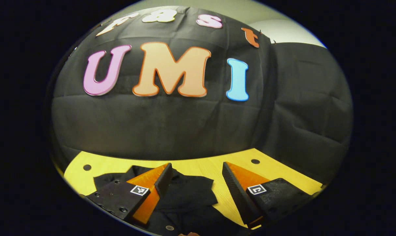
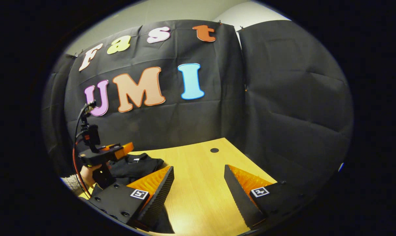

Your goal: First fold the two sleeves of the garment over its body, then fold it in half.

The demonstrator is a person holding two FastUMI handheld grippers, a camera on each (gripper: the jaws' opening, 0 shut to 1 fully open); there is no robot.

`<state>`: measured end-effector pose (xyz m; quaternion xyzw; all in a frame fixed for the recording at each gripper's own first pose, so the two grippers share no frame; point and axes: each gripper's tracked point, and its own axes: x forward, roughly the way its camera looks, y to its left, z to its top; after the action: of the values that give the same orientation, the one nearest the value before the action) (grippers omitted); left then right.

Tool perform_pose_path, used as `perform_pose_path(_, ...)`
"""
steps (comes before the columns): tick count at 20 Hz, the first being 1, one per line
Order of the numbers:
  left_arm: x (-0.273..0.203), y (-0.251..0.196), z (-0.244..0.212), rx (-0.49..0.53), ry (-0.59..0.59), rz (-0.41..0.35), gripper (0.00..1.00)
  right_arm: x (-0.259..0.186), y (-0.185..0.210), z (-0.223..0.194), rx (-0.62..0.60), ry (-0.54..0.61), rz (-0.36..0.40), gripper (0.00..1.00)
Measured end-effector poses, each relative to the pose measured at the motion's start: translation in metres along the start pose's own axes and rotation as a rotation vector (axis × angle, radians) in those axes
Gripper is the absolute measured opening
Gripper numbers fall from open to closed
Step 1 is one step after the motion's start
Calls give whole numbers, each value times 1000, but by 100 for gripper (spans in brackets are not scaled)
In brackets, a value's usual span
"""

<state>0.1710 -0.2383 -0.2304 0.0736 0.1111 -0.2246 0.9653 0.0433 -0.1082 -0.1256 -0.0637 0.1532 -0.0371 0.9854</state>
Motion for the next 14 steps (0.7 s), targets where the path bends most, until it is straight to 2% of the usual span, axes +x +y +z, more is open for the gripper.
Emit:
perform_pose_path(3,-38,25,21,-7,-63,59,93,0,27,-9,-33,-2,67,98)
perform_pose_path(7,-111,71,26,20,-101,188,92,0,62,-42,-85,33,149,97)
perform_pose_path(9,-150,93,13,44,-80,243,92,-2,78,-67,-107,72,187,97)
perform_pose_path(10,-171,103,4,50,-62,266,92,-2,86,-79,-121,91,201,93)
perform_pose_path(11,-191,112,-8,53,-37,290,92,-4,92,-94,-136,115,214,97)
perform_pose_path(13,-229,132,-38,47,28,346,92,-9,102,-126,-163,169,242,97)
perform_pose_path(14,-244,141,-53,47,60,371,92,-10,107,-142,-175,203,253,93)
